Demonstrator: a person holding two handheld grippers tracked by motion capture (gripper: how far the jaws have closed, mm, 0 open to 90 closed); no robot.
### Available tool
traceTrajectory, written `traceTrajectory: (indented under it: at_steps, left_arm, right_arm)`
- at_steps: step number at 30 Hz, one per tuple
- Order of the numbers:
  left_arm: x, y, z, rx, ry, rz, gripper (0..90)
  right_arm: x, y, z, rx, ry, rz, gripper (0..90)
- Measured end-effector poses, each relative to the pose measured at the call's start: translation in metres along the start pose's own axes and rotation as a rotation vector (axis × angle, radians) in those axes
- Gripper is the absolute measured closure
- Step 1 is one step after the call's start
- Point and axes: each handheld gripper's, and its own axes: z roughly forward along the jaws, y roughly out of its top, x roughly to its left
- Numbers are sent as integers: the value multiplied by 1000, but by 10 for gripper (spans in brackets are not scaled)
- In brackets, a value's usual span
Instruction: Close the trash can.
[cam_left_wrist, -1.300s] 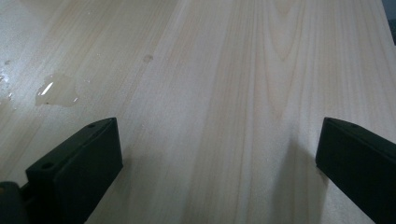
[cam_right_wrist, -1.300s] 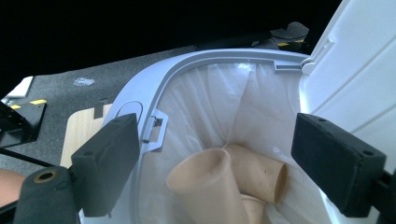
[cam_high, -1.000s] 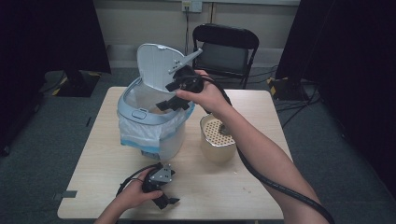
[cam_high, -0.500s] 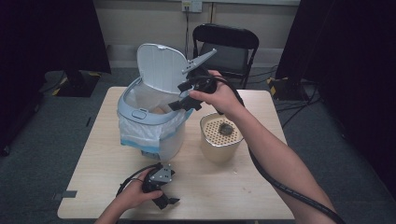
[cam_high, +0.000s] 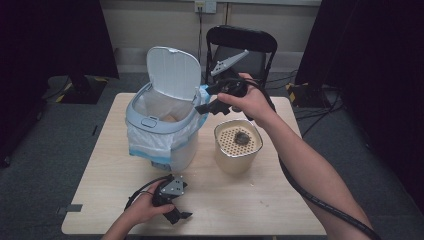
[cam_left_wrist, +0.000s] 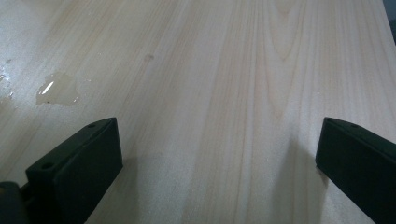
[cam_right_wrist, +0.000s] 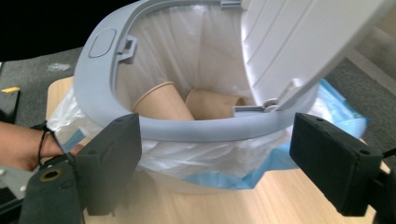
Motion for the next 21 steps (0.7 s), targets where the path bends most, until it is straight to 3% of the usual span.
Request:
traceTrajectory:
  at_steps: [7, 11, 15, 21]
  left_arm:
    - [0, 0, -1, 0, 15, 11, 0]
    - [0, 0, -1, 2, 14, 11, 0]
    - [1, 0, -1, 2, 14, 12, 0]
    - [0, 0, -1, 0, 17, 8, 0]
  right_arm:
    - [-15, 3, 10, -18, -31, 21, 172]
    - [-30, 8, 14, -66, -33, 65, 172]
    - [-31, 13, 18, -75, -32, 64, 178]
    - [-21, 23, 24, -68, -5, 17, 195]
